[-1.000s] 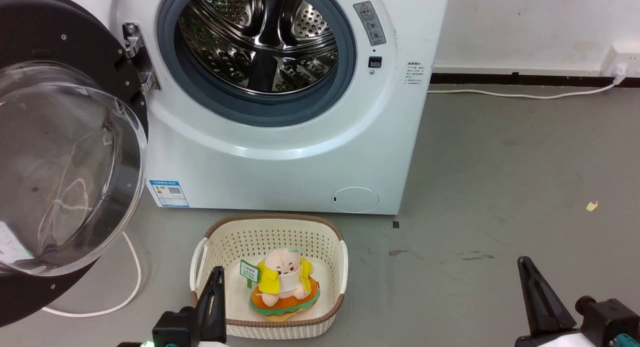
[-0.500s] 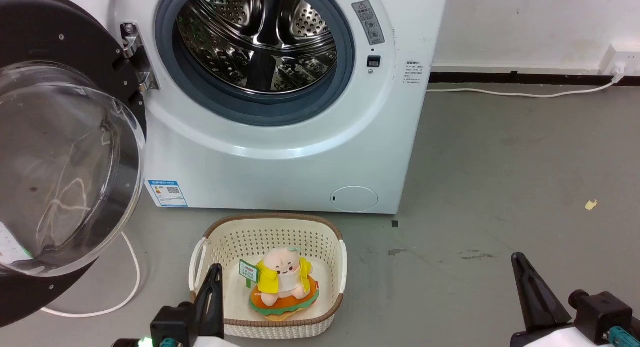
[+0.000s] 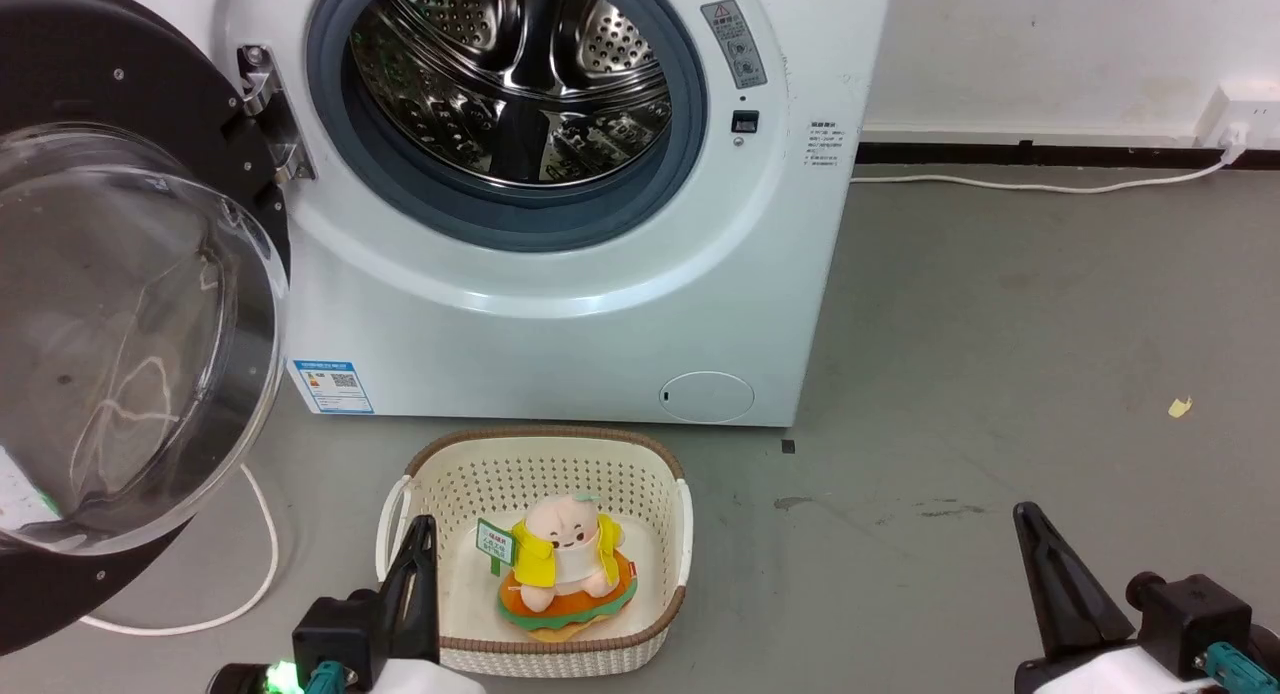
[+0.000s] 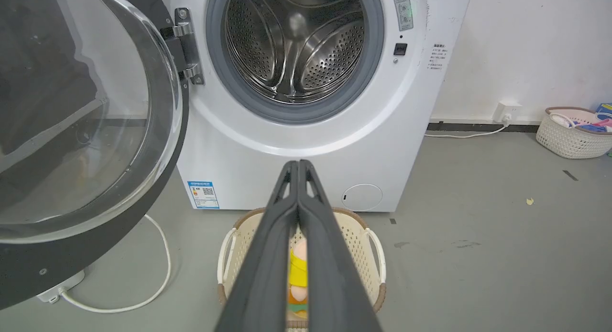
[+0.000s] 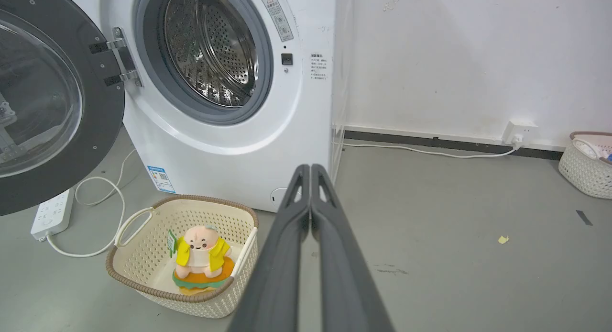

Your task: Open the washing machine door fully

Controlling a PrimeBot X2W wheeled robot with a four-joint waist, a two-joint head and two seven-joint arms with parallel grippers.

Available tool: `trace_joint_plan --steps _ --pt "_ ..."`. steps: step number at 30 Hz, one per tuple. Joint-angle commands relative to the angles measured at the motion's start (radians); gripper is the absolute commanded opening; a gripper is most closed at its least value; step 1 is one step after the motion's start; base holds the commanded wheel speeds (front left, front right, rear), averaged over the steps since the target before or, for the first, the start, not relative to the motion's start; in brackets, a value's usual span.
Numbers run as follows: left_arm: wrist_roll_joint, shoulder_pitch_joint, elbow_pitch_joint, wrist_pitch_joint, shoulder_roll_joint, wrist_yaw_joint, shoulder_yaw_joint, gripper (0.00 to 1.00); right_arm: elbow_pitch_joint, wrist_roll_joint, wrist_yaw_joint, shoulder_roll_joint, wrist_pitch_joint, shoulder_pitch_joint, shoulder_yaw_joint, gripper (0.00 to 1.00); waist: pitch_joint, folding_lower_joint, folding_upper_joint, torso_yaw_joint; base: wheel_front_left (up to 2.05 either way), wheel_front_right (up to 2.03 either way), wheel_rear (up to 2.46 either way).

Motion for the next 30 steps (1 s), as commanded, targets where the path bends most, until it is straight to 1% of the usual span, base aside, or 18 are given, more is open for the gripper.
trace_joint_plan --steps 1,30 --pt "0.011 -0.014 -0.004 0.006 -0.005 -0.009 0.01 0.0 0.002 -0.01 0.0 0.002 0.004 -0.017 0.004 0.0 0.0 -0.0001 0.0 0.0 0.0 0.0 0.0" --pt "0.06 -0.033 -0.018 0.061 -0.026 -0.056 0.071 0.0 0.004 -0.037 0.001 0.003 0.047 -0.044 0.021 0.0 0.004 -0.0001 0.0 -0.007 0.0 0.0 0.0"
